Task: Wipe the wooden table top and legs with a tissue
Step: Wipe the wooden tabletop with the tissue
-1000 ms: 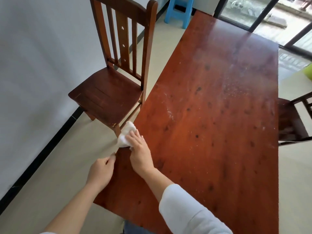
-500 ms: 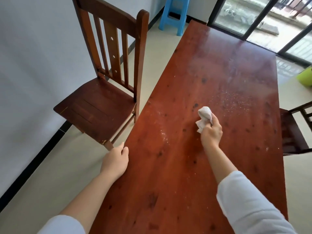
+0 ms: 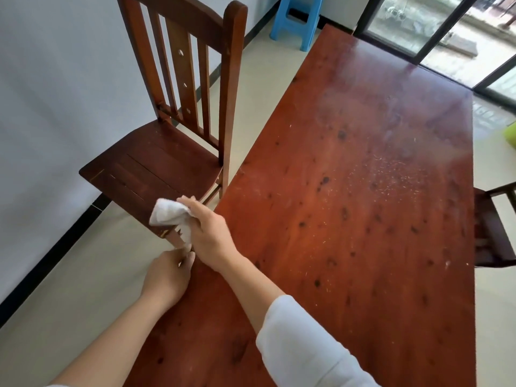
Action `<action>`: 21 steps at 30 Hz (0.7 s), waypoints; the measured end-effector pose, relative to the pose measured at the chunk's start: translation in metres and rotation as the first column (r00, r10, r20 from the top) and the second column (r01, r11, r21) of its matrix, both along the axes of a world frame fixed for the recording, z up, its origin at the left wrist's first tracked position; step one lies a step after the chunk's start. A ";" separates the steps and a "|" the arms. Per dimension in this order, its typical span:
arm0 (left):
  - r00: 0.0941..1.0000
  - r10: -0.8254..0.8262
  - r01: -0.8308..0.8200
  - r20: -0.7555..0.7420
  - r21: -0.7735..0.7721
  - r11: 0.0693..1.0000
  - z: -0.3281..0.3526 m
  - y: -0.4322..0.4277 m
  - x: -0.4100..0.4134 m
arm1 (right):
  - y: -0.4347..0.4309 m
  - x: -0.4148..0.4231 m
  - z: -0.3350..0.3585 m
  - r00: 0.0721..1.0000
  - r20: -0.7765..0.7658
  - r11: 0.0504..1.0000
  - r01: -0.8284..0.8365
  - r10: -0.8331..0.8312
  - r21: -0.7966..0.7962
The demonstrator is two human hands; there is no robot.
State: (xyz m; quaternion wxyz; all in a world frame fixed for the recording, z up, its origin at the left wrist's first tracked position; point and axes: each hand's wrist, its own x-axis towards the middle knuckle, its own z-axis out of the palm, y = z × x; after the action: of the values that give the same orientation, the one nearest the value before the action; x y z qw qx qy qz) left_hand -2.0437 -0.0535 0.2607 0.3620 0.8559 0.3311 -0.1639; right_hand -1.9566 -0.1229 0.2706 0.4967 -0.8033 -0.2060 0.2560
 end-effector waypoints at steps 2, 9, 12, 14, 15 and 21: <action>1.000 -0.003 0.003 0.015 0.006 1.000 0.001 -0.001 0.008 | -0.015 0.026 0.004 0.983 -0.004 0.979 0.186 -0.186 0.082; 0.995 -0.007 0.005 0.096 0.014 1.000 -0.003 -0.011 0.067 | -0.154 0.148 0.022 0.585 0.306 0.601 0.798 -0.751 -0.052; 0.994 -0.018 0.011 0.106 0.063 0.998 -0.011 -0.018 0.069 | -0.212 0.175 -0.005 0.528 0.421 0.441 0.849 -0.738 -0.292; 0.989 -0.029 0.013 0.147 0.107 0.994 -0.017 -0.020 0.066 | -0.221 0.183 -0.026 0.587 0.431 0.417 0.801 -0.685 -0.429; 0.986 -0.030 0.011 0.164 0.116 0.993 -0.019 -0.020 0.066 | -0.216 0.186 -0.032 0.617 0.450 0.435 0.781 -0.646 -0.448; 0.981 -0.010 -0.007 0.192 0.090 0.996 -0.023 -0.018 0.068 | -0.076 0.152 -0.044 0.850 0.506 0.873 0.352 -0.146 -0.339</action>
State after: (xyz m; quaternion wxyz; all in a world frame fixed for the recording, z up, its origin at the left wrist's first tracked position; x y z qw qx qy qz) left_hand -1.9758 -0.0719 0.2377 0.3533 0.8834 0.3008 -0.0656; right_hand -1.8051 -0.1990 0.2268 0.2779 -0.9484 -0.1503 0.0259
